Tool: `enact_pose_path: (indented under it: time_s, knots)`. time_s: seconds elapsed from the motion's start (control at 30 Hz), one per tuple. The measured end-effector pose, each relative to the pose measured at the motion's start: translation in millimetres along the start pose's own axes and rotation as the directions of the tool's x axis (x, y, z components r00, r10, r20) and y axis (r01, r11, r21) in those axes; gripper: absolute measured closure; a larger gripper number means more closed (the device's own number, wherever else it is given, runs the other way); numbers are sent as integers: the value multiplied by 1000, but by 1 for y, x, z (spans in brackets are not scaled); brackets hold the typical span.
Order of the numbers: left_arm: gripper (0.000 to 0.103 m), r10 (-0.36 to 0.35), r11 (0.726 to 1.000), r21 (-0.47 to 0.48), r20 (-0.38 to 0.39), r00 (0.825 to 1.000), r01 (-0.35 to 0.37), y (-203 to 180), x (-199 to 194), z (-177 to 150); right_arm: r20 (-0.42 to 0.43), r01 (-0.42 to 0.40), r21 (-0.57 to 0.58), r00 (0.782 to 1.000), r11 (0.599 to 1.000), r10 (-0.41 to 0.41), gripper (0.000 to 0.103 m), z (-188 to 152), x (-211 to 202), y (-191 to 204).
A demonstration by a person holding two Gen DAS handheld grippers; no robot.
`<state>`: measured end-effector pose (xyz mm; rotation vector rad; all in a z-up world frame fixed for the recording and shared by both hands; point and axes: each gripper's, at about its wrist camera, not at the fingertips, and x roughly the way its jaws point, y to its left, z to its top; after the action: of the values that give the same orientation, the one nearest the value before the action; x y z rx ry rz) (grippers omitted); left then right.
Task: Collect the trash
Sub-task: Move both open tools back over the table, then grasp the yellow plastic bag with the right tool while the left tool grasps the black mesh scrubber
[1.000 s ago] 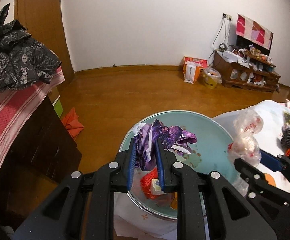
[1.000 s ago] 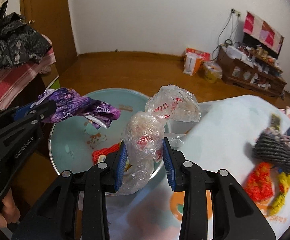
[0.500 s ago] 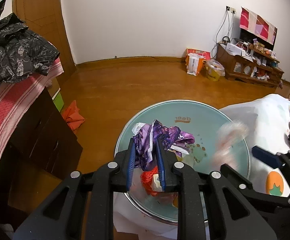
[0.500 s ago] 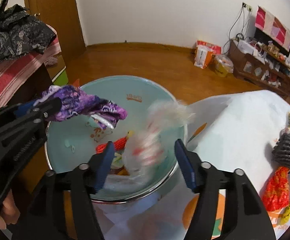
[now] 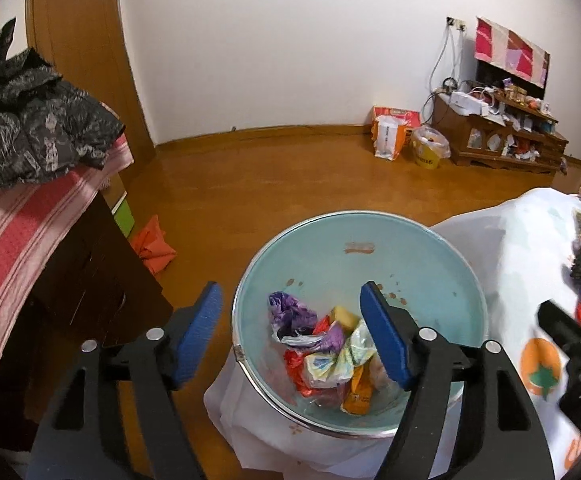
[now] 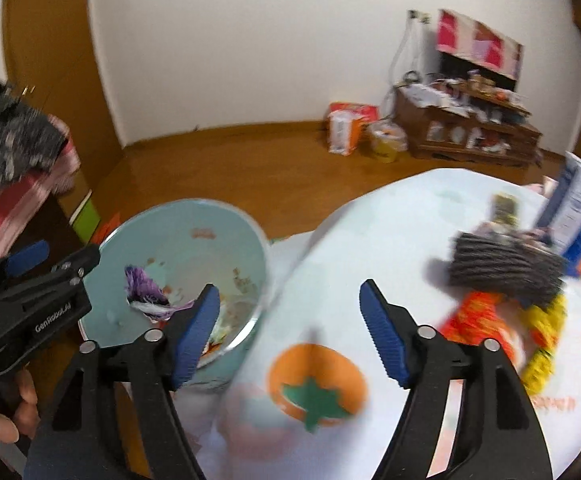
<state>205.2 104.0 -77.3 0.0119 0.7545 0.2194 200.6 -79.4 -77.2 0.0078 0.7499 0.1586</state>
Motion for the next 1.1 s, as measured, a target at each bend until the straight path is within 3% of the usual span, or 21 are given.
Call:
enact_pose_path:
  time_s: [0.2,0.57,1.03,1.1]
  knots:
    - [16,-10,999,43,26,1000,9,-18,-26,-7,62,44,76,997,996,-48,29,-11,-41,-35]
    - [10,-66,992,107,51,997,60,-55,-67,-27,54,143,196,986,970,-156,29,-50,-89,-94]
    - [10,-200,947,245,-45,979,205,-120,-76,-73,-27,265,317,962,911,-270,30,-104,-113,-175]
    - [10,-204,943,257,-55,977,212,-126,-75,-77,-35,268,330,962,905,-272,36,-104,-111,-183]
